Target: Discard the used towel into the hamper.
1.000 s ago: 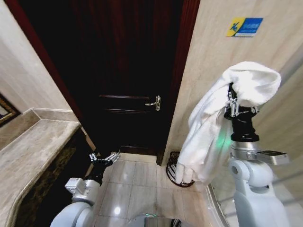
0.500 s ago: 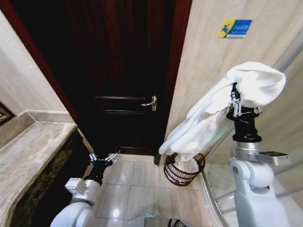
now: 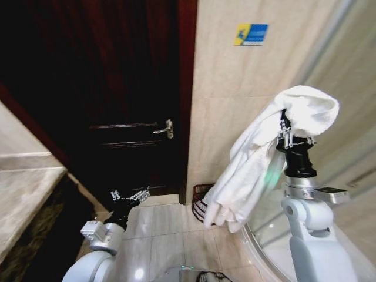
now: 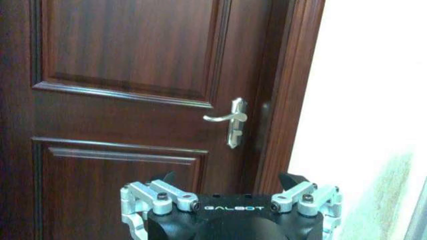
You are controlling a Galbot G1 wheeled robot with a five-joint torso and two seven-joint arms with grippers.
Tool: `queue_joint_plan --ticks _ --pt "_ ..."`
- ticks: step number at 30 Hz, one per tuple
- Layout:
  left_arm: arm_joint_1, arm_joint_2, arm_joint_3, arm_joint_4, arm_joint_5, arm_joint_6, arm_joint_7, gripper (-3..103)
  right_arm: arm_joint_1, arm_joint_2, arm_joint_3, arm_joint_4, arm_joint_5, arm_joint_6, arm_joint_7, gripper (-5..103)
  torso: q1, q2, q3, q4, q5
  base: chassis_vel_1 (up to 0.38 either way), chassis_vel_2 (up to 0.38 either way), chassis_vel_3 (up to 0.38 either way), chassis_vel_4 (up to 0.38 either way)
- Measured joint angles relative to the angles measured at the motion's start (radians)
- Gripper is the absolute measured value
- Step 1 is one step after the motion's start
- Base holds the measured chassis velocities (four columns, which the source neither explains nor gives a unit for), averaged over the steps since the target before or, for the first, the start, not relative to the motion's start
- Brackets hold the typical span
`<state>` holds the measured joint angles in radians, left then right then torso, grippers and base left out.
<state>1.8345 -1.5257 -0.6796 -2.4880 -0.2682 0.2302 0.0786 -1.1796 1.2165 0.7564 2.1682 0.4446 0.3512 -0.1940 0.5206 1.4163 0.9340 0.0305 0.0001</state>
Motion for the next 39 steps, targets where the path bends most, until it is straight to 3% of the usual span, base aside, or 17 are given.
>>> queue_joint_plan --ticks 2,21,39 --pt "0.000 0.000 0.000 0.000 0.000 0.000 0.000 100 0.027 -0.017 -0.003 -0.030 0.020 0.004 -0.008 18 0.000 0.000 0.000 0.0009 -0.0002 0.000 0.000 0.000 0.000" --pt "0.000 0.000 0.000 0.000 0.000 0.000 0.000 100 0.133 -0.049 -0.064 -0.161 0.062 0.029 -0.038 18 0.000 0.000 0.000 0.0005 -0.0001 0.000 0.000 0.000 0.000" --pt "0.000 0.000 0.000 0.000 0.000 0.000 0.000 100 0.342 -0.050 -0.202 -0.406 0.079 0.105 -0.076 18 0.000 0.000 0.000 0.0005 -0.0001 0.000 0.000 0.000 0.000"
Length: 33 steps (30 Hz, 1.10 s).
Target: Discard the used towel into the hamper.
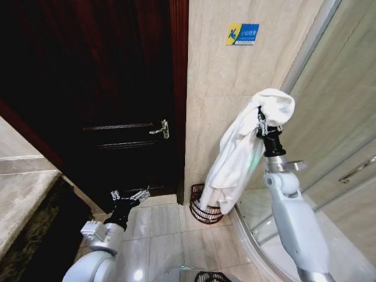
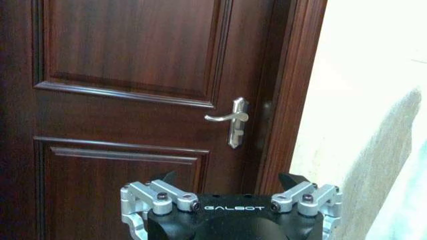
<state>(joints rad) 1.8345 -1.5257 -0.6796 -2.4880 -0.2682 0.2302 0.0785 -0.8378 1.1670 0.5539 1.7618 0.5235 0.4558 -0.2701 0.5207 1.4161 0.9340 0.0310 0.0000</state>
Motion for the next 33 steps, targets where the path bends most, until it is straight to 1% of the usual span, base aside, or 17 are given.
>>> queue_joint_plan --ticks 7,17,25,26,28,33 --pt "0.000 0.000 0.000 0.000 0.000 0.000 0.000 100 0.061 -0.008 -0.015 -0.032 0.000 0.005 0.001 18 0.000 0.000 0.000 -0.0001 0.0000 0.000 0.000 0.000 0.000" --pt "0.000 0.000 0.000 0.000 0.000 0.000 0.000 100 0.071 0.005 -0.015 -0.048 0.000 0.007 0.011 18 0.000 0.000 0.000 0.0000 -0.0002 0.000 0.000 0.000 0.000" --pt "0.000 0.000 0.000 0.000 0.000 0.000 0.000 100 0.023 0.023 -0.021 -0.130 0.030 0.053 -0.015 18 0.000 0.000 0.000 -0.0001 0.0002 0.000 0.000 0.000 0.000" --pt "0.000 0.000 0.000 0.000 0.000 0.000 0.000 100 0.005 0.030 -0.023 -0.157 0.041 0.075 -0.031 18 0.000 0.000 0.000 0.0000 0.0005 0.000 0.000 0.000 0.000" --pt "0.000 0.000 0.000 0.000 0.000 0.000 0.000 100 -0.008 0.032 -0.023 -0.170 0.047 0.088 -0.043 18 0.000 0.000 0.000 -0.0001 0.0000 0.000 0.000 0.000 0.000" --pt "0.000 0.000 0.000 0.000 0.000 0.000 0.000 100 -0.015 0.034 -0.023 -0.182 0.051 0.096 -0.053 18 0.000 0.000 0.000 -0.0001 -0.0001 0.000 0.000 0.000 0.000"
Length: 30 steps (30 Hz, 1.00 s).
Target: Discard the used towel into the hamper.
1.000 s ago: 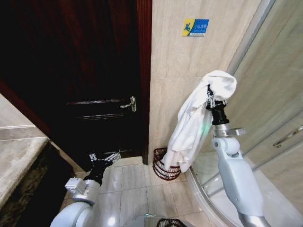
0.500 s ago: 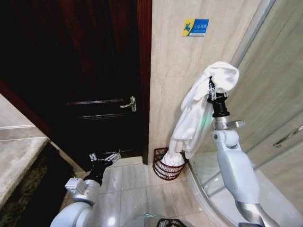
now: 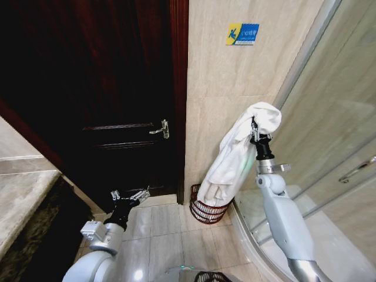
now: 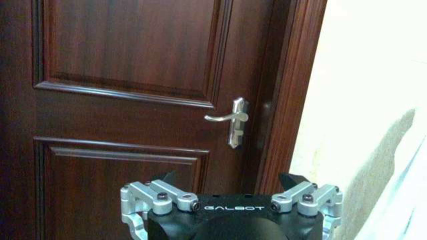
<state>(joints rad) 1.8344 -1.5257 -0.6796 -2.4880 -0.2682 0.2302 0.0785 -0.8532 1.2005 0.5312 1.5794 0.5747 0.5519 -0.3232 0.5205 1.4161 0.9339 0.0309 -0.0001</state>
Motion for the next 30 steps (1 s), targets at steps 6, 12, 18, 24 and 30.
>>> queue_joint_plan --ticks 6,12,18,24,30 --pt "0.000 0.000 0.000 0.000 0.000 0.000 0.000 100 0.001 0.008 -0.003 -0.016 0.000 0.007 -0.004 18 0.000 0.000 0.000 0.0001 0.0000 0.000 0.000 0.000 0.000" --pt "0.000 0.000 0.000 0.000 0.000 0.000 0.000 100 0.005 0.010 -0.010 -0.071 0.004 0.023 -0.010 18 0.000 0.000 0.000 0.0000 0.0000 0.000 0.000 0.000 0.000" --pt "0.000 0.000 0.000 0.000 0.000 0.000 0.000 100 0.012 0.018 -0.016 -0.118 0.002 0.042 -0.024 18 0.000 0.000 0.000 0.0001 0.0000 0.000 0.000 0.000 0.000" --pt "0.000 0.000 0.000 0.000 0.000 0.000 0.000 100 0.017 0.025 -0.027 -0.171 -0.003 0.061 -0.042 18 0.000 0.000 0.000 0.0001 0.0002 0.000 0.000 0.000 0.000" --pt "0.000 0.000 0.000 0.000 0.000 0.000 0.000 100 0.019 0.037 -0.032 -0.218 -0.014 0.078 -0.057 18 0.000 0.000 0.000 0.0001 0.0001 0.000 0.000 0.000 0.000"
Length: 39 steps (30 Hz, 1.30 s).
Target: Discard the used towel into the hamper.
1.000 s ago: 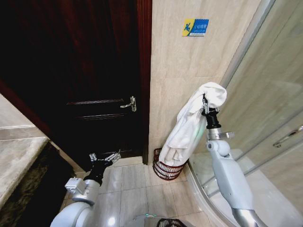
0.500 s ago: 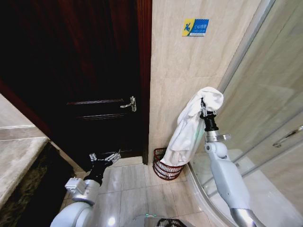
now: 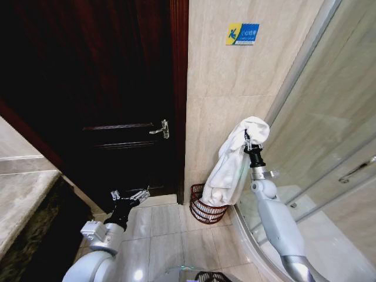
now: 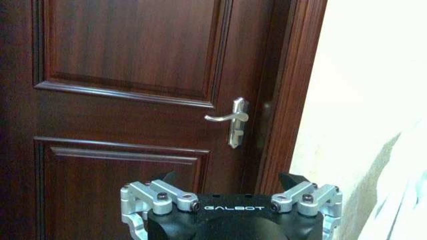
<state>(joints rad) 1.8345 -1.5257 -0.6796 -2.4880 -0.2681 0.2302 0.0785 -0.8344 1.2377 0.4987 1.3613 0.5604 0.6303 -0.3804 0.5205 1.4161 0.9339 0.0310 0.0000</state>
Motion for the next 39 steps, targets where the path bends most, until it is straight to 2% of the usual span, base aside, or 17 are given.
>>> queue_joint_plan --ticks 11,20,32,39 --pt "0.000 0.000 0.000 0.000 0.000 0.000 0.000 100 0.035 0.019 -0.025 -0.047 -0.003 0.012 -0.015 18 0.000 0.000 0.000 -0.0002 0.0001 0.000 0.000 0.000 0.000" --pt "0.000 0.000 0.000 0.000 0.000 0.000 0.000 100 0.122 0.067 -0.085 -0.050 0.003 0.015 -0.027 18 0.000 0.000 0.000 0.0003 -0.0003 0.000 0.000 0.000 0.000" --pt "0.000 0.000 0.000 0.000 0.000 0.000 0.000 100 0.027 0.040 -0.049 -0.160 0.065 0.081 -0.112 18 0.000 0.000 0.000 -0.0001 0.0001 0.000 0.000 0.000 0.000" --pt "0.000 0.000 0.000 0.000 0.000 0.000 0.000 100 -0.003 0.035 -0.042 -0.201 0.071 0.107 -0.130 18 0.000 0.000 0.000 -0.0002 0.0000 0.000 0.000 0.000 0.000"
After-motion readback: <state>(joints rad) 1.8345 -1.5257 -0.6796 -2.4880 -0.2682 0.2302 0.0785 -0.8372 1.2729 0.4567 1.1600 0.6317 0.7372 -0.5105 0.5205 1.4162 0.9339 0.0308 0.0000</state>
